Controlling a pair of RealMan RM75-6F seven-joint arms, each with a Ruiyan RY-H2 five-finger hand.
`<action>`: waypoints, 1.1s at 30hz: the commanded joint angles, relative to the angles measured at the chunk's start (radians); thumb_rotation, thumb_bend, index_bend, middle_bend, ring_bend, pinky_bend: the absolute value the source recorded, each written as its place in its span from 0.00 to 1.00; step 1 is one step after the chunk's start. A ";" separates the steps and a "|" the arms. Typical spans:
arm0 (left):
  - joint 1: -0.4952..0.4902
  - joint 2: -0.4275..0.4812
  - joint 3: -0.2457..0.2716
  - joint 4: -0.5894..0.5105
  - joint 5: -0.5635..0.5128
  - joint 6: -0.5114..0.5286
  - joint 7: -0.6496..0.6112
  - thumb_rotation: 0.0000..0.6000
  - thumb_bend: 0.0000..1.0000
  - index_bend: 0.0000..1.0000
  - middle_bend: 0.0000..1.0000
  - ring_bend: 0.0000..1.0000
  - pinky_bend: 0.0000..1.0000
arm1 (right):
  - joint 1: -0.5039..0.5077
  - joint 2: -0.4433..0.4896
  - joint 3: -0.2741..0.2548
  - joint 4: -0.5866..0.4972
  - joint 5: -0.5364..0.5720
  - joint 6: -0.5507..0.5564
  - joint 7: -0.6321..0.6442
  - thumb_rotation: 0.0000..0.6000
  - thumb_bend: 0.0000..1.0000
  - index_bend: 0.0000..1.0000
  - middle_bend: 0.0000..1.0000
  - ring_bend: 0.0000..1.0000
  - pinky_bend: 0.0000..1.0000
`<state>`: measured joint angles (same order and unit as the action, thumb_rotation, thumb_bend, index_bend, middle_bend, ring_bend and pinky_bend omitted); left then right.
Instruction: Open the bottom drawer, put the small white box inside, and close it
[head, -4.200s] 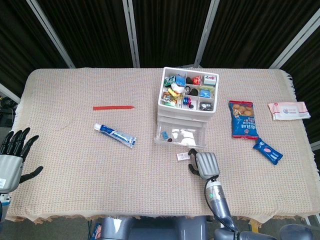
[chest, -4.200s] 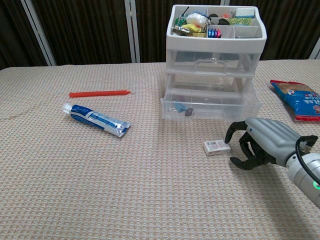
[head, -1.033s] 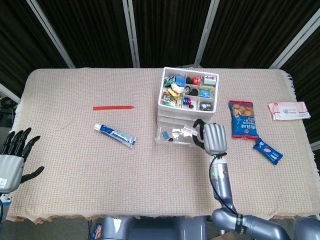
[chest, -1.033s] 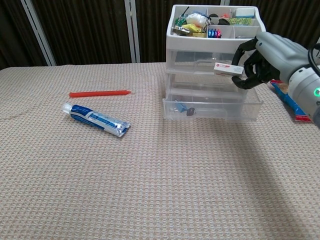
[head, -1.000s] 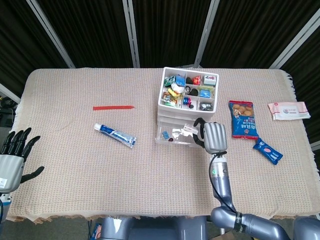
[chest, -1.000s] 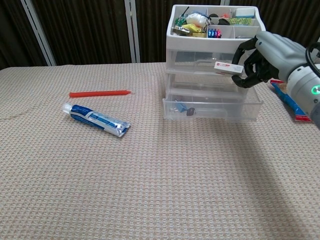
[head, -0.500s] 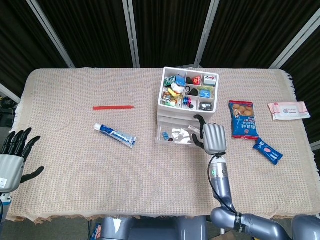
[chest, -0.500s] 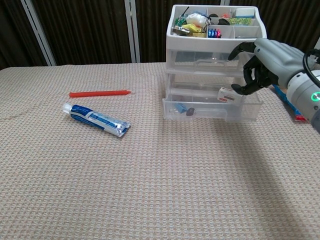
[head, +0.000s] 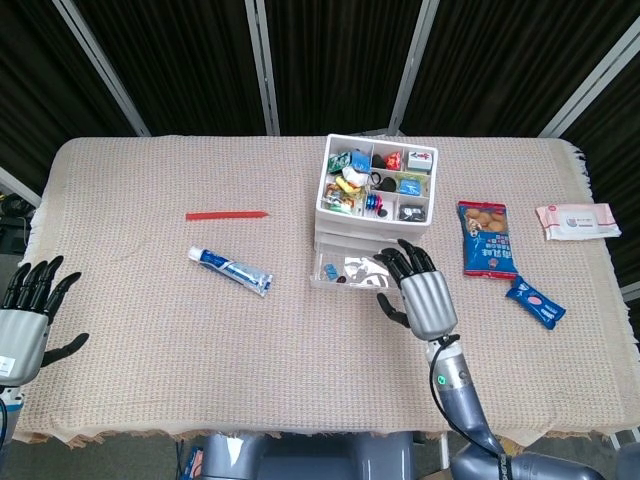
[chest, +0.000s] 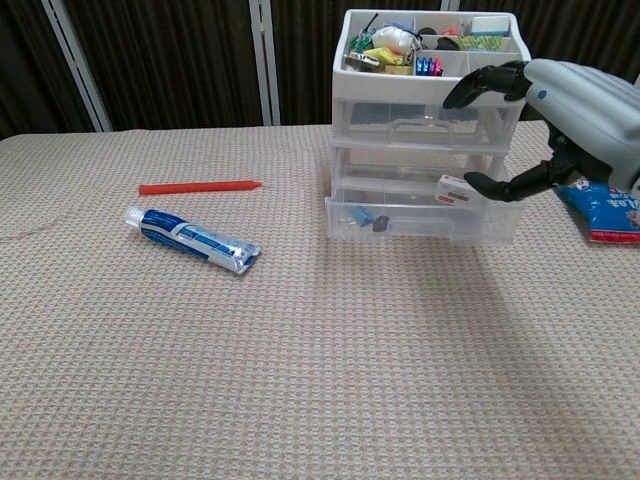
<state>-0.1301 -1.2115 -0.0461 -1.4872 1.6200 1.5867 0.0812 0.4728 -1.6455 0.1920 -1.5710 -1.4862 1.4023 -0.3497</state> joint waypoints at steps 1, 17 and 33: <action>0.001 -0.001 0.000 0.001 0.000 0.002 0.001 1.00 0.11 0.16 0.00 0.00 0.00 | -0.026 0.098 -0.155 0.129 -0.251 0.074 -0.006 1.00 0.25 0.20 0.08 0.00 0.02; 0.001 -0.008 -0.005 0.009 0.004 0.013 -0.003 1.00 0.11 0.15 0.00 0.00 0.00 | -0.033 0.012 -0.282 0.574 -0.487 0.074 -0.281 1.00 0.27 0.10 0.00 0.00 0.00; 0.000 -0.007 -0.006 0.012 0.003 0.013 -0.024 1.00 0.11 0.15 0.00 0.00 0.00 | 0.023 -0.168 -0.246 0.747 -0.471 -0.034 -0.412 1.00 0.27 0.10 0.00 0.00 0.00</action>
<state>-0.1306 -1.2183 -0.0524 -1.4745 1.6235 1.6000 0.0580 0.4877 -1.8040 -0.0603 -0.8367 -1.9648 1.3808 -0.7521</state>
